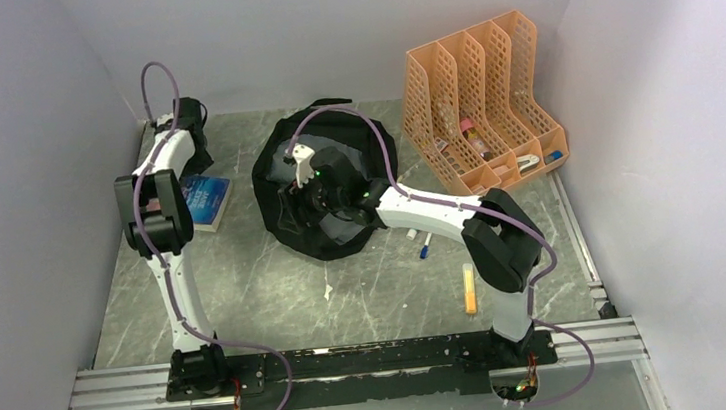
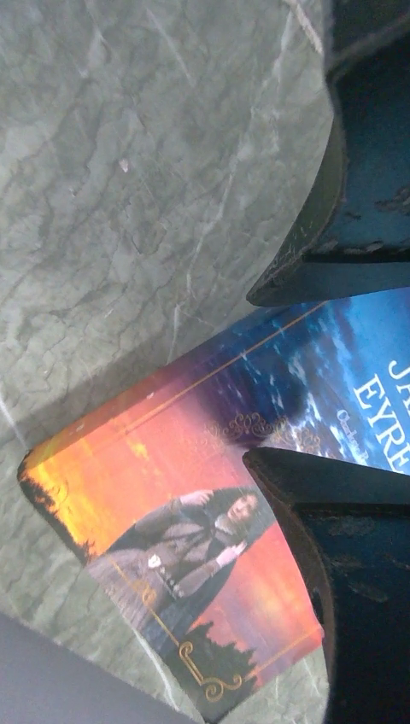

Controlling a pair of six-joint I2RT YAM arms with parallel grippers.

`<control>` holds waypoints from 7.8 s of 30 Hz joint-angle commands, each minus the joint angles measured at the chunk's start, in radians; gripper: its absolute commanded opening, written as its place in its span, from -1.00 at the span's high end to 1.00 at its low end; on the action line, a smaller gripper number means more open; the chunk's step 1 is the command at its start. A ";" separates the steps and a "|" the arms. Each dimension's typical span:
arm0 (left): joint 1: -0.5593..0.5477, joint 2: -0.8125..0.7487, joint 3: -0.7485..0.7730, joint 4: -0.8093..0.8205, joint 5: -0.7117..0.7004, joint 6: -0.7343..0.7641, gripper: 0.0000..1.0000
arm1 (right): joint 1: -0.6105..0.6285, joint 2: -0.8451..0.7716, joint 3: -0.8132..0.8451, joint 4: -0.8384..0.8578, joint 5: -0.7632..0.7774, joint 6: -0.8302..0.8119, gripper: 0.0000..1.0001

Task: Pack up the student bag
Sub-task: Adjust the book at the center of the board.

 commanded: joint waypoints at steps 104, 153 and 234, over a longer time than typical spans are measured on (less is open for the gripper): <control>0.015 -0.599 -0.726 0.133 0.241 -0.163 -0.18 | -0.056 -0.046 -0.029 0.015 -0.073 0.024 -0.32; 0.140 -0.869 -1.291 0.320 0.344 -0.205 -0.28 | 0.003 0.056 0.055 -0.058 -0.156 0.117 -0.31; 0.027 -0.911 -1.385 0.197 0.526 -0.259 -0.01 | -0.020 0.517 0.288 -0.328 0.204 0.408 -0.48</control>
